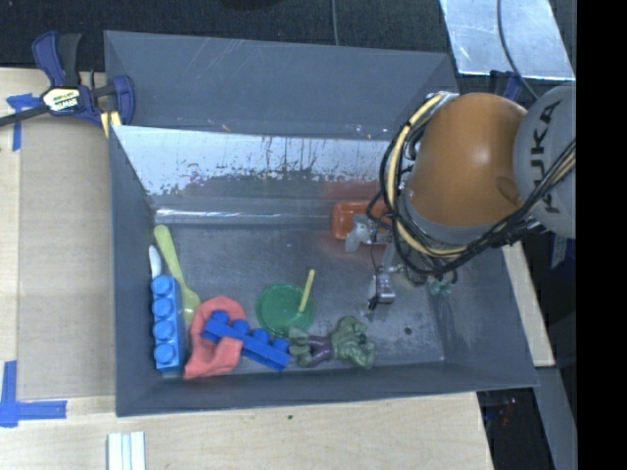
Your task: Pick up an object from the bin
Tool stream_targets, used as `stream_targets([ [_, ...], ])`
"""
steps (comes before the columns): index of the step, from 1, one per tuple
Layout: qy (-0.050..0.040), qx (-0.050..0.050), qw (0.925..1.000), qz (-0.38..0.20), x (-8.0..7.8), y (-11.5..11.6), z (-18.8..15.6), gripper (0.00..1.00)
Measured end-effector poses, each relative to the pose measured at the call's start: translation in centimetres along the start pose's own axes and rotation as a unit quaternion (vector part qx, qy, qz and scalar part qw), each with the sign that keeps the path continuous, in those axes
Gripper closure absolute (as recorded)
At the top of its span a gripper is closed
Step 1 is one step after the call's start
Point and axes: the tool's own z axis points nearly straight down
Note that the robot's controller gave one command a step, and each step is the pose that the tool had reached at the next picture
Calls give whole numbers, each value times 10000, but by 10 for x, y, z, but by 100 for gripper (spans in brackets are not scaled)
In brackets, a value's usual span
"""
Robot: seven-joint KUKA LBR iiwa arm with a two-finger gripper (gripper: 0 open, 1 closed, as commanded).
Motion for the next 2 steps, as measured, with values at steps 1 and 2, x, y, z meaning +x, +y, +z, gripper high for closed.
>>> stream_targets([
  [1,-36,0,10000,0,-2,0,-3,0],
  [2,-56,5,9986,-519,-6,12,38,0],
])
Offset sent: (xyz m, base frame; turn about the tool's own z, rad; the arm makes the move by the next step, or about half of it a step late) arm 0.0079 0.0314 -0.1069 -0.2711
